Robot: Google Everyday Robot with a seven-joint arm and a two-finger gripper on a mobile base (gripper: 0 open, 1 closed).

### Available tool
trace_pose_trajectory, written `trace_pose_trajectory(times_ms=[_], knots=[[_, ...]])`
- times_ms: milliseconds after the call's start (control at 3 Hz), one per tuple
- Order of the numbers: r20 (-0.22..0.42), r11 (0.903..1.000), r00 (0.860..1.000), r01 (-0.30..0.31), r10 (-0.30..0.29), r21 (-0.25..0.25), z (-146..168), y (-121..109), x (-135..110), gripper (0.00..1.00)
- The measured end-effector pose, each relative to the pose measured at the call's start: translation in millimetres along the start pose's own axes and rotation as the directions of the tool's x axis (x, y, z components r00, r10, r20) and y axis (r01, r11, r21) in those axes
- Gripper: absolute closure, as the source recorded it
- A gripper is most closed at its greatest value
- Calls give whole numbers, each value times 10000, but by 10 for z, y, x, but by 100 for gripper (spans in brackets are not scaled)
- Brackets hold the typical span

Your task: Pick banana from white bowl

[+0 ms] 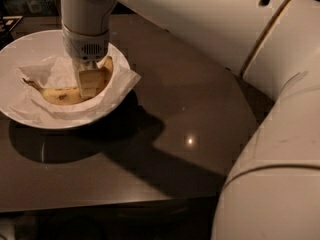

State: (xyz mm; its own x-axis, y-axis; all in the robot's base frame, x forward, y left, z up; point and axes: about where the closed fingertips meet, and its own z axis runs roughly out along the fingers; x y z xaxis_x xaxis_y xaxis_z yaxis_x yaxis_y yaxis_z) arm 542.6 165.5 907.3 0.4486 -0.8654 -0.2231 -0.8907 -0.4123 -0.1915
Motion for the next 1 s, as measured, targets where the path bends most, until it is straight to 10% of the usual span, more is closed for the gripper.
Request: trace_pose_trajectory(times_ms=[1000], knots=[[483, 9998, 9987, 153, -146, -131, -450, 299, -238, 100]])
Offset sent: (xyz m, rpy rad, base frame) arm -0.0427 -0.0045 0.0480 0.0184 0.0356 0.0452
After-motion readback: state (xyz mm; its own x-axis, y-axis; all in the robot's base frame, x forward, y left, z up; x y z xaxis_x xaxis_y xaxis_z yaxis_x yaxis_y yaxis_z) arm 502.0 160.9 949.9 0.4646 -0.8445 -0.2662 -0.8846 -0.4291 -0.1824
